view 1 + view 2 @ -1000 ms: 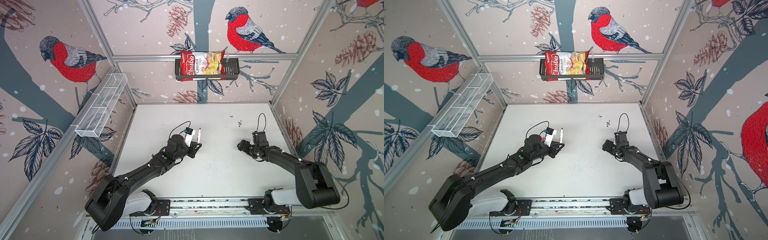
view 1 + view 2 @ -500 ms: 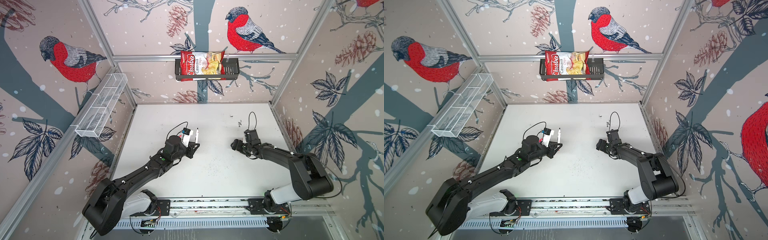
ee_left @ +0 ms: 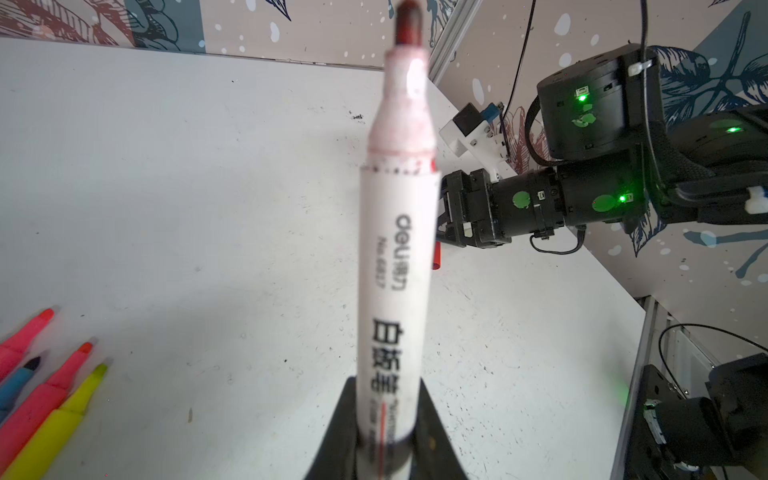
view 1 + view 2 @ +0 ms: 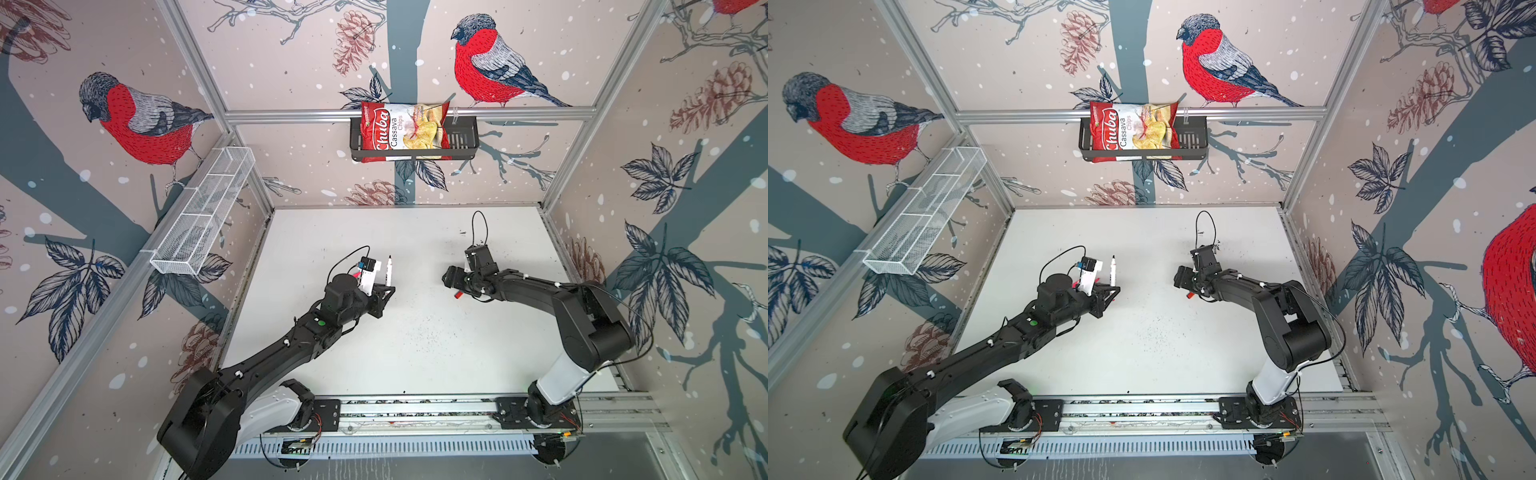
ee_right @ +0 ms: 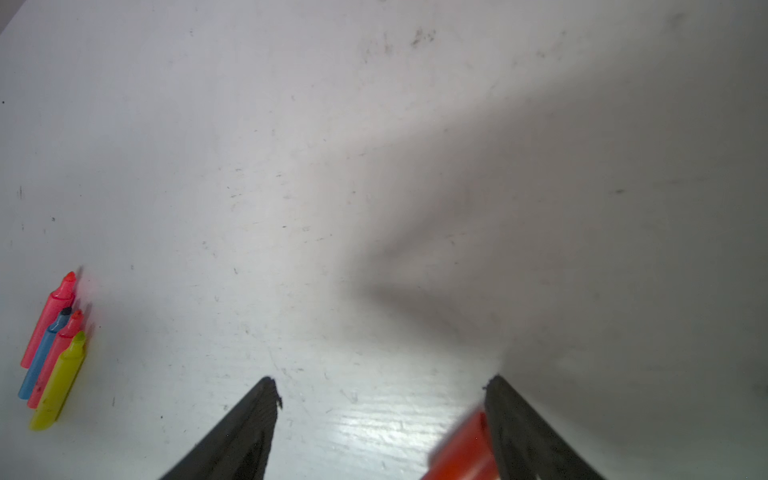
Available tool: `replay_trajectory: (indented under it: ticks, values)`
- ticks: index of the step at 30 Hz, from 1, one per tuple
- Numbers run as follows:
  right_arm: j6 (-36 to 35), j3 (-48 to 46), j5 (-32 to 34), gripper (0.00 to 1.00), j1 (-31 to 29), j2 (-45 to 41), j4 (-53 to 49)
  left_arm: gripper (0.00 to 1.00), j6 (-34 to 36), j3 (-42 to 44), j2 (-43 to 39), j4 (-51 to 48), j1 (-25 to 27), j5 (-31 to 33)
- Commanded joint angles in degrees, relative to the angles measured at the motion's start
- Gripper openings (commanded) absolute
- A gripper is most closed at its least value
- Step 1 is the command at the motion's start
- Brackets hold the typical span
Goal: Insert the pens into the pen caps
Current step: 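Lower the right gripper onto the red cap and grasp it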
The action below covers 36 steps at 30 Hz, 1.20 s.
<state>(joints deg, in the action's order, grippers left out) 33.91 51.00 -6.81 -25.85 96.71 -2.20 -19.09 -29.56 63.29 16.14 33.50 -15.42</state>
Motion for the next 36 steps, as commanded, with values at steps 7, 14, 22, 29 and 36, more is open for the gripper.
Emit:
replay_trajectory:
  ticks: [7, 14, 22, 29, 36]
  values:
    - [3.87, 2.61, 10.88, 0.76, -0.35, -4.15, -9.24, 0.0, 0.6, 0.9, 0.53, 1.71, -0.25, 0.89]
    - [6.95, 1.47, 13.09, 0.69, -1.22, -6.78, -13.76, 0.0, 0.21, 1.11, 1.66, 2.67, -0.26, -0.12]
    - [7.92, 2.84, 12.66, 0.44, -1.65, -3.61, -16.29, 0.0, 1.09, 0.56, 1.07, 0.42, -0.1, 1.23]
    - [8.75, 4.58, 14.38, 0.46, -4.17, -0.42, -18.01, 0.0, 1.68, 1.54, -0.79, -1.0, 0.07, 2.72]
    - [9.42, 4.81, 15.43, 0.45, -4.85, 2.03, -17.72, 0.0, 1.92, 1.56, -0.64, -1.09, 0.17, 3.38]
